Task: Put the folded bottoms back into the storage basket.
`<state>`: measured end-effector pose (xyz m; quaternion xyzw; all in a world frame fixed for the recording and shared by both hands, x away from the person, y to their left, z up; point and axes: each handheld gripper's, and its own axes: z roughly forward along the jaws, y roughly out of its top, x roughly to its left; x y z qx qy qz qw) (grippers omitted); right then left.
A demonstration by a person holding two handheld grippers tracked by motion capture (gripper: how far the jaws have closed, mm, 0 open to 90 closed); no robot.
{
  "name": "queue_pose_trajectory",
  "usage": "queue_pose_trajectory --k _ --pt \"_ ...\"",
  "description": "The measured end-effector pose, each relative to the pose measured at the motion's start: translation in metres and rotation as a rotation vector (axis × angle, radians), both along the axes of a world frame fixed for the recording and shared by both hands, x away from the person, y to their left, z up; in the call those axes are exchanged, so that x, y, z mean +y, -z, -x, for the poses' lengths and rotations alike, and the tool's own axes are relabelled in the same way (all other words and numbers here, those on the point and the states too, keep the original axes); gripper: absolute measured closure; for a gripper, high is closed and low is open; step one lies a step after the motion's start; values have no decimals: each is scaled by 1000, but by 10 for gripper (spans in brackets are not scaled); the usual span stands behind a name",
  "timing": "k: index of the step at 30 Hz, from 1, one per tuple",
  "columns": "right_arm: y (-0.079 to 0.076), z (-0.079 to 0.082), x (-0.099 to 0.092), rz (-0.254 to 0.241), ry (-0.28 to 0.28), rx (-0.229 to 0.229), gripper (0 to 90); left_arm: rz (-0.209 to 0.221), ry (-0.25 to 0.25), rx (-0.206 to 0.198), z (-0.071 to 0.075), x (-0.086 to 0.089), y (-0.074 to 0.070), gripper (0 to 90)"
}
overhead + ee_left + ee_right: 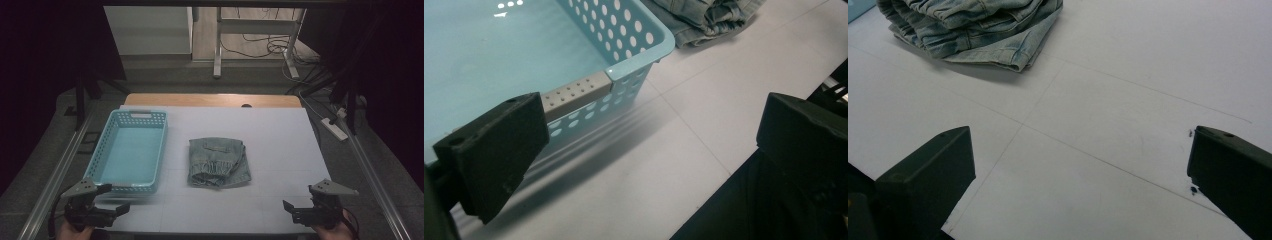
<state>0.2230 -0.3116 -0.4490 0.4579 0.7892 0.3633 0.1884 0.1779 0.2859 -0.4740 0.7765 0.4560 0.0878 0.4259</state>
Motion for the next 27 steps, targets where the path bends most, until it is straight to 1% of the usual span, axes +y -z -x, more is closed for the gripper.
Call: queue_pose_trajectory --k 2,6,10,13,18,23,25,27 --pt "0 0 -1 -3 9 4 0 10 5 4 0 1 0 0" --pt "0 0 -2 -20 3 2 0 12 13 5 0 1 0 0" --pt "0 -1 -2 -23 -3 13 0 14 16 5 -1 1 0 0" --pt "0 -1 -3 -26 -1 16 0 23 14 7 -1 2 1 0" --pt "0 -2 -4 -44 -1 20 0 19 15 8 -1 1 0 0" --pt "0 -2 -3 -34 -5 22 0 10 20 9 -1 0 0 0" --pt "0 -2 -3 -32 -6 22 0 1 27 2 -1 -1 0 0" --pt "0 -2 -3 -29 -6 22 0 4 30 1 0 -2 -1 0"
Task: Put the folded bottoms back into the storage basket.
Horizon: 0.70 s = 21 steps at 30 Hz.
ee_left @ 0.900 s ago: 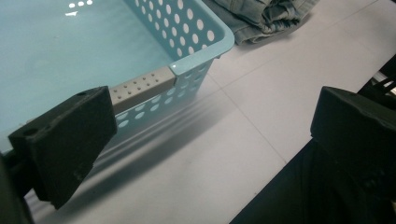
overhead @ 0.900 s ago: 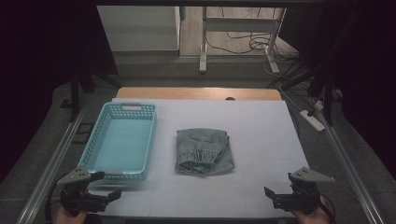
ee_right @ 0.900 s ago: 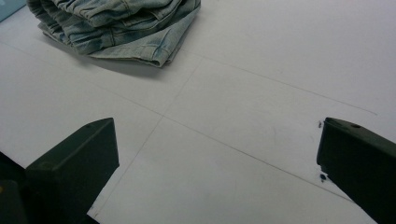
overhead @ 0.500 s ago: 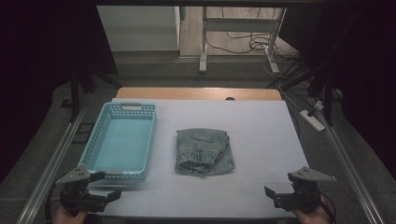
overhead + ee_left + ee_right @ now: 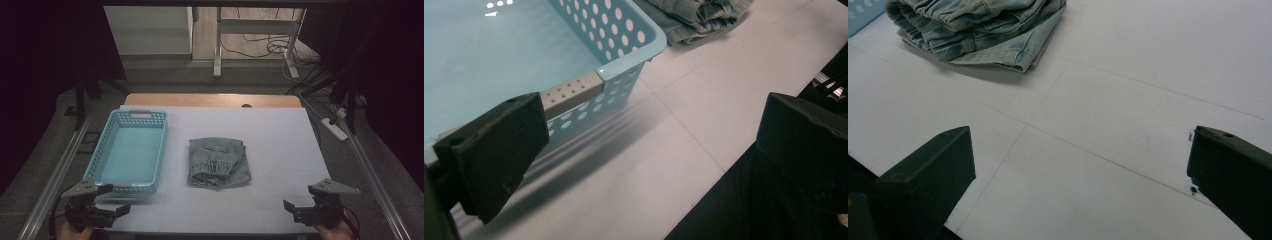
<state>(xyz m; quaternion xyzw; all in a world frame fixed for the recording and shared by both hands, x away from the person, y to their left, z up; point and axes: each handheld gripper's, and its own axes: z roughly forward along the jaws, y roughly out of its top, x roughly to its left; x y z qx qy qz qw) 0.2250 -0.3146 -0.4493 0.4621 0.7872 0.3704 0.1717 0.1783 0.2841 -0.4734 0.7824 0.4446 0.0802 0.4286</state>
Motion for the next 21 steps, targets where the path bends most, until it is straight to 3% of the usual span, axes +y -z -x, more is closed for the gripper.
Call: queue_pose_trajectory --k 6,14,21 --pt "0 0 0 -1 2 0 0 -23 19 -32 2 -7 -4 0" --pt "0 0 0 1 0 3 0 21 37 -43 1 -7 -5 0" --pt "0 -1 0 -4 -3 8 0 27 72 -59 2 -11 -7 0"
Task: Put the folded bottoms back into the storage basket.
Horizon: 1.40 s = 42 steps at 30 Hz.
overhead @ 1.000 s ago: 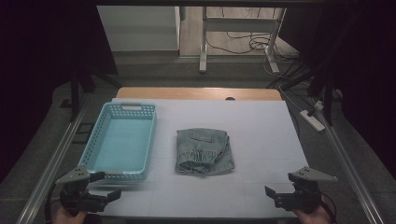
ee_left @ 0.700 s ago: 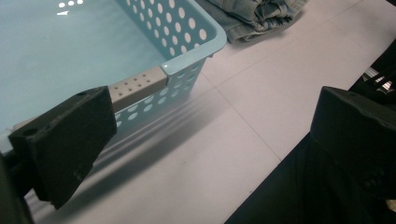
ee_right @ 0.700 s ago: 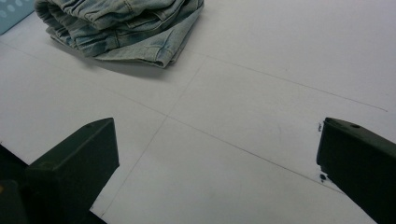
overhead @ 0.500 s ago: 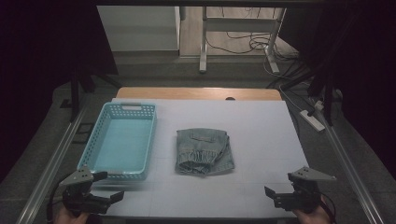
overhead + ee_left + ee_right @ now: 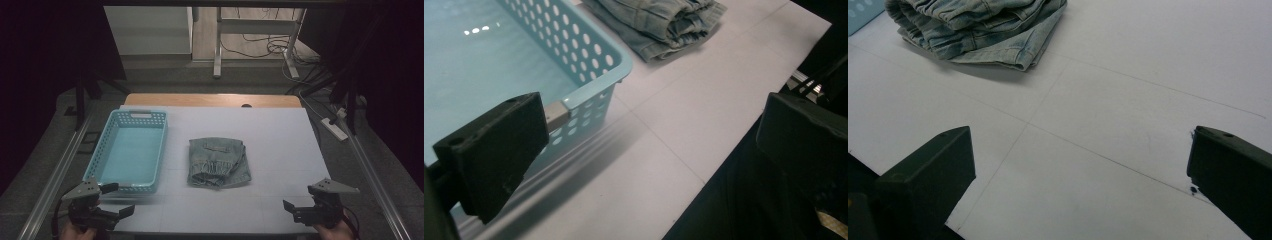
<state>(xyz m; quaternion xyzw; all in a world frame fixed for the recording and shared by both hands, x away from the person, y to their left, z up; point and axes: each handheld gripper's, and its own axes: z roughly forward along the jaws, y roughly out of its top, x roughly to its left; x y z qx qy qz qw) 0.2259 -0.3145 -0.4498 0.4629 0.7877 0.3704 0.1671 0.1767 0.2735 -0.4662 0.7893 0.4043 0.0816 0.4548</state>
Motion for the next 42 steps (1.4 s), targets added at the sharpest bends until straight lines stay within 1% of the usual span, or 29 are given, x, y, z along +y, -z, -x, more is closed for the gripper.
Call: queue_pose_trajectory --k 2,4,7,8,9,12,15,18,20,21,22,26,28,31,35,37,39,42 --pt "0 0 0 1 -1 2 0 3 12 -4 0 -2 -1 0" --pt "0 0 0 0 -2 3 0 15 29 -9 -1 -6 -2 0" --pt "0 0 0 -1 -1 5 0 22 40 -14 -2 -8 -3 0" --pt "0 0 0 -1 -1 5 0 42 55 -15 -3 -10 -4 0" --pt "0 0 0 -1 -1 5 0 42 55 -15 -3 -10 -4 0" --pt "0 0 0 0 -2 8 0 76 79 -17 -4 -14 -6 0" --pt "0 -1 0 4 -3 7 0 66 118 -13 -7 -19 -7 0" --pt "0 -1 1 4 -6 7 0 51 156 1 -10 -26 -6 0" --pt "0 -1 1 5 -6 7 0 38 174 5 -12 -31 -5 0" --pt "0 -1 1 5 -7 7 0 20 187 0 -14 -36 -4 0" --pt "0 -1 1 5 -7 7 0 20 187 0 -14 -36 -4 0" --pt "1 -1 1 6 -8 9 0 -5 206 2 -16 -44 -3 0" --pt "1 -1 1 6 -9 9 0 0 218 -1 -18 -46 -3 0" --pt "1 -1 1 9 -9 11 0 -4 236 -21 -20 -50 -3 0" --pt "1 -1 1 11 -10 12 0 -13 236 -23 -23 -55 -2 2" --pt "1 -1 2 10 -9 12 0 -8 233 -23 -25 -57 -2 0" --pt "1 -1 2 11 -9 14 0 5 239 -13 -27 -60 -1 0" --pt "1 -2 2 17 -11 15 0 -3 248 -15 -31 -68 -1 0"
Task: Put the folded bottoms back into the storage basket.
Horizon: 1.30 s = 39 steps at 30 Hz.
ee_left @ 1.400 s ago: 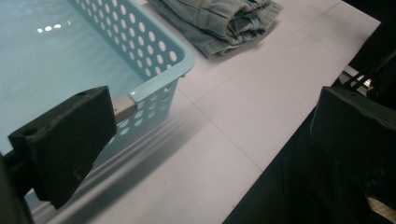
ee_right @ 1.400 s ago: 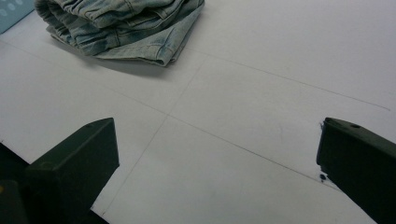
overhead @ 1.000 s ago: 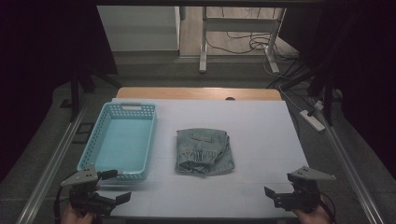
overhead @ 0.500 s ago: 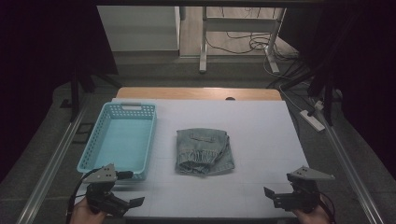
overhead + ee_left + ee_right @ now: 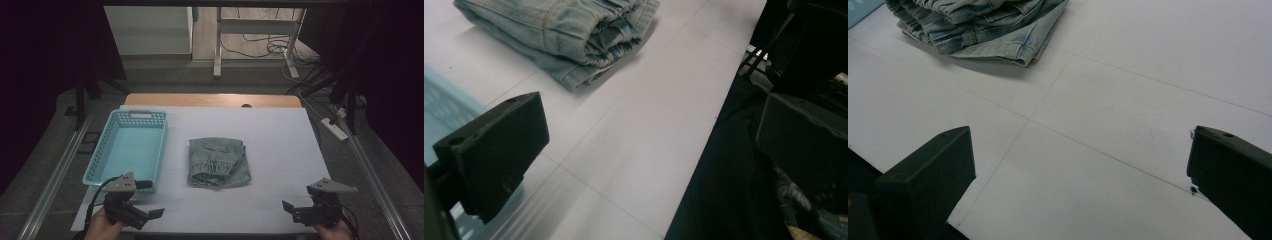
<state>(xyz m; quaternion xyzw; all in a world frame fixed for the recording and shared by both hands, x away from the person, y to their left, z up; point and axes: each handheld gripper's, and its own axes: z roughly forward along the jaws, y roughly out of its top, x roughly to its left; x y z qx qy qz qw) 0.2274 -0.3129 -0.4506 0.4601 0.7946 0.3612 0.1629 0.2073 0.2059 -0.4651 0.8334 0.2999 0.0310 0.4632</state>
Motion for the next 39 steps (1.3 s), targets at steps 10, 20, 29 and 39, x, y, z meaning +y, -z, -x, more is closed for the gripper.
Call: queue_pose_trajectory --k 10,20,29,39 --pt "0 0 0 0 0 3 0 -22 20 26 -11 -19 2 0" --pt "0 0 1 2 0 3 0 -44 -2 23 -23 -37 2 0" --pt "0 0 1 4 -6 0 0 -62 1 25 -43 -60 4 0" --pt "0 0 1 10 -9 -3 0 -85 -14 36 -62 -82 4 0"
